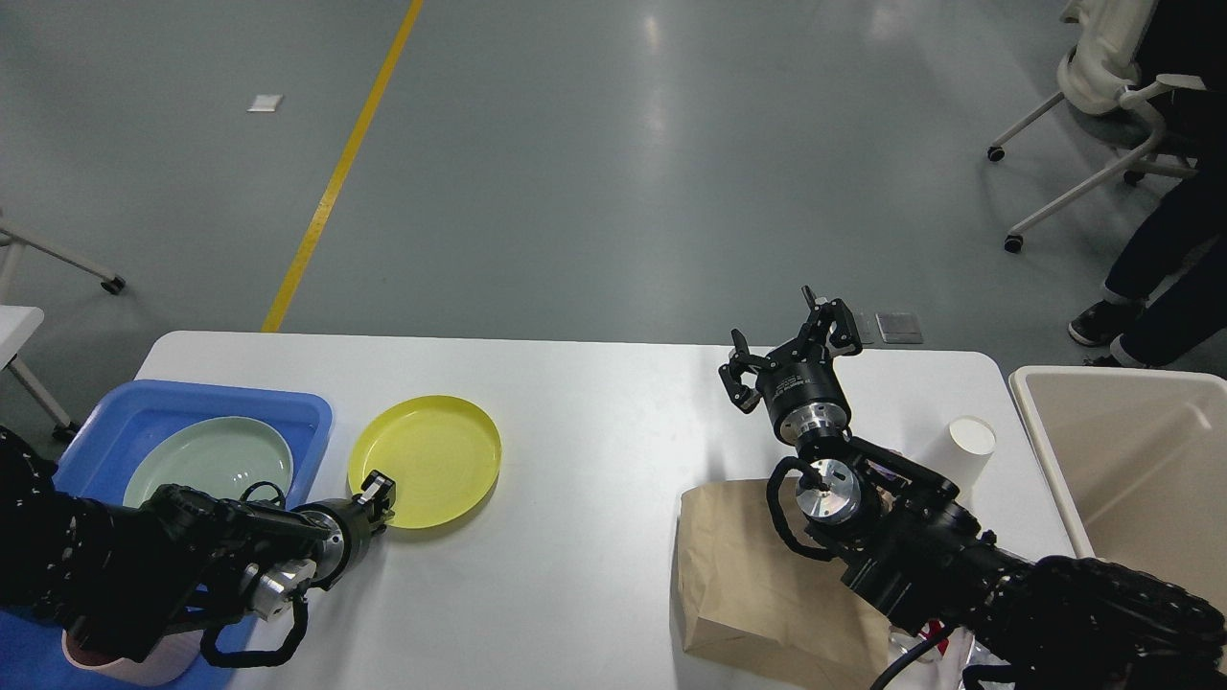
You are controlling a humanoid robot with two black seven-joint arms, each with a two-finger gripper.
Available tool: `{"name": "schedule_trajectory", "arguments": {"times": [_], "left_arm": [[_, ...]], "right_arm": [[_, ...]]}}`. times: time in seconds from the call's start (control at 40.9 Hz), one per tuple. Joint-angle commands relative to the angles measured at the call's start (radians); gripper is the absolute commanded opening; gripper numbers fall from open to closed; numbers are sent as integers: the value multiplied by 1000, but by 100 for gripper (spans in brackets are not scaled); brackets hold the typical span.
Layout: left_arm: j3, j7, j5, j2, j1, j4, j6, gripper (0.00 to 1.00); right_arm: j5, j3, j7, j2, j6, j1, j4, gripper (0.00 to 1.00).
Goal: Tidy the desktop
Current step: 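Reach the left gripper to the yellow plate rim and grasp it, then lift the yellow plate and carry it onto the blue tray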
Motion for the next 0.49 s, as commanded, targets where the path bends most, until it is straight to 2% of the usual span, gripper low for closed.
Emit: {"name": "schedule_trajectory", "arguments": {"times": [0.0,0.098,0.342,0.464], "left_arm": [[3,26,15,-1,-1,-10,-9,0],[3,47,49,7,-7,-16,-43,0],[17,49,93,66,-46,-55,-136,0],[35,53,113,109,-90,-75,-222,0]], "right_arm": [[0,0,-1,0,0,0,0,100],[0,0,0,0,0,0,0,100],[0,0,0,0,0,0,0,100],[0,0,0,0,0,0,0,100]]}}
